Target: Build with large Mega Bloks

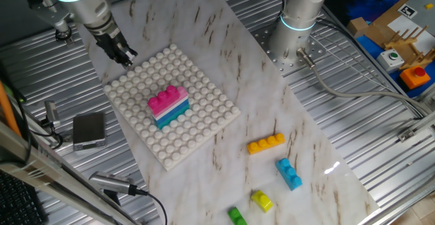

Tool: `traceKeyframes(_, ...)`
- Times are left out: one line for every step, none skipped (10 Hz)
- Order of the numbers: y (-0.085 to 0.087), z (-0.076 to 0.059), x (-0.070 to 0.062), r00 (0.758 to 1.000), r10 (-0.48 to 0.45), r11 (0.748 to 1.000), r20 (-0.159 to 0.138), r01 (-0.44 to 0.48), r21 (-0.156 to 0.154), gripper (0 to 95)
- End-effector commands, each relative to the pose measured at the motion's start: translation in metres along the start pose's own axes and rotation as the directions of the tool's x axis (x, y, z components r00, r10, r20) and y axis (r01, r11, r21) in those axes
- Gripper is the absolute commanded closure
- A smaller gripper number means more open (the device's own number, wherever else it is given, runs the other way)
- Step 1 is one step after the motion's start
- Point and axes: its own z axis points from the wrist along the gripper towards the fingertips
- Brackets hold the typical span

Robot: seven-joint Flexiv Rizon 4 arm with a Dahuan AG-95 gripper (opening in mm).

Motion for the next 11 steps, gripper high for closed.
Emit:
traceKeyframes(-0.056,0.015,-0.006,0.999,-0.032,0.999,0.002,0.032,-0.014,95.0)
traceKeyframes(-0.075,0.019,-0.007,0.999,-0.036,0.999,0.004,0.036,-0.016,95.0)
traceKeyframes(-0.103,0.027,-0.009,0.998,-0.067,0.998,0.004,0.068,-0.017,95.0)
traceKeyframes(-0.118,0.032,-0.009,0.996,-0.092,0.996,-0.005,0.092,-0.015,95.0)
traceKeyframes(-0.127,0.037,-0.007,0.991,-0.131,0.991,-0.008,0.131,-0.011,95.0)
traceKeyframes(-0.133,0.039,-0.001,0.988,-0.153,0.988,-0.008,0.153,-0.010,95.0)
traceKeyframes(-0.133,0.040,0.000,0.993,-0.120,0.993,-0.011,0.120,-0.004,95.0)
traceKeyframes(-0.133,0.040,0.000,0.994,-0.110,0.994,-0.009,0.110,-0.002,95.0)
traceKeyframes(-0.133,0.040,0.000,0.995,-0.103,0.995,-0.009,0.103,-0.002,95.0)
traceKeyframes(-0.133,0.040,0.000,0.994,-0.105,0.994,-0.009,0.105,-0.002,95.0)
traceKeyframes(-0.133,0.040,0.000,0.993,-0.114,0.994,-0.009,0.114,-0.002,95.0)
